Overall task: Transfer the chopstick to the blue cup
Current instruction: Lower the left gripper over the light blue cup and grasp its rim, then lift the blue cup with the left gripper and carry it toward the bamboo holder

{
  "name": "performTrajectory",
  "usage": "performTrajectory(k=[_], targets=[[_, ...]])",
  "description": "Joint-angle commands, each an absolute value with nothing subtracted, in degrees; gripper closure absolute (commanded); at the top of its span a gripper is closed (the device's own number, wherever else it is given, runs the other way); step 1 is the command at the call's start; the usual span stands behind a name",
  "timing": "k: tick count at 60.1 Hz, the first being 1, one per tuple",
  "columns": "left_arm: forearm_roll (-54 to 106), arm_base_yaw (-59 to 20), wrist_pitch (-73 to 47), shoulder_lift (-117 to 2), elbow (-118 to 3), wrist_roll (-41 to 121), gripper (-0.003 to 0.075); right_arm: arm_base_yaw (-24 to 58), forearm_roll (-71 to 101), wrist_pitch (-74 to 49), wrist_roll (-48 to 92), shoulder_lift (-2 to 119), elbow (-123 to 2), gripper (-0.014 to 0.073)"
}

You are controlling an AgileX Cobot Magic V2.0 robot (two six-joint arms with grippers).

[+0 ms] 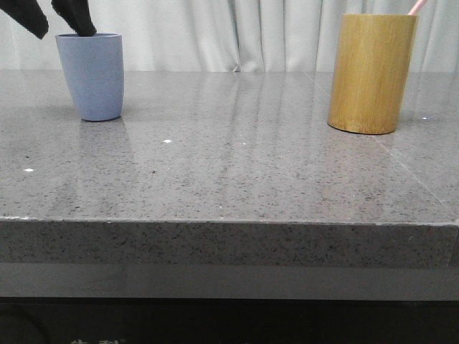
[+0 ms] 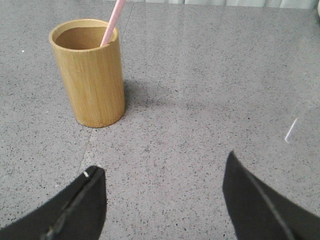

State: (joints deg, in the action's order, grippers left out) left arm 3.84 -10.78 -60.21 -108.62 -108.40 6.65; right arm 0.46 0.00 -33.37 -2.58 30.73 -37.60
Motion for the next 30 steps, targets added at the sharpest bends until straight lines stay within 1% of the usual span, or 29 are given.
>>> performTrajectory(k=[1,6,15,23,30], targets=[[3.60,-11.16,-57.83,-106.75,-110.63,6.58,0.0271,0.21,-0.57,-29.05,-2.21,31.36,-39.59,0.0087],[3.61,-11.16,-56.87,-107.39,-110.61,6.58,0.0312,0.21,-0.57,-29.05,-2.21,31.36,-39.59,0.0087],[3.61,-11.16,-56.36,-107.69,-110.75,6.37,0.0419,0.21,-0.57,-29.05,-2.21,31.36,-39.59,0.0087],[3.44,-11.16,-56.15,-107.69,-110.75,6.37,0.0533,0.21,-0.57,-29.11,-2.21,31.36,-39.59,0.0087],[3.44,-11.16,-56.06,-107.69,-110.75,6.37,0.0617,0.21,-0.57,-29.11,-2.21,31.36,-39.59,0.0087]])
